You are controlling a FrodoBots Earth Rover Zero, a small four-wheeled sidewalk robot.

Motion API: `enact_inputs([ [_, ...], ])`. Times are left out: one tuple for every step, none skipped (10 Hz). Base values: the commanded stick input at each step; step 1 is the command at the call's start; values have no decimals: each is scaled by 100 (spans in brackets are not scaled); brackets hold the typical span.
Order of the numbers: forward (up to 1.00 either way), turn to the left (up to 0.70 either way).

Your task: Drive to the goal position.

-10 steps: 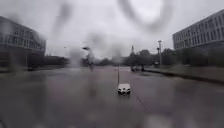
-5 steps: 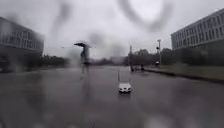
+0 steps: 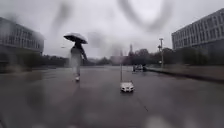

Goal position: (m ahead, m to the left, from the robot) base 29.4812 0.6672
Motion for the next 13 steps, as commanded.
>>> enact_inputs([
  [100,0],
  [100,0],
  [100,0],
  [100,0],
  [100,0],
  [100,0],
  [100,0],
  [100,-27],
  [100,-27],
  [100,-27],
  [100,-27],
  [100,-24],
  [100,-6],
])
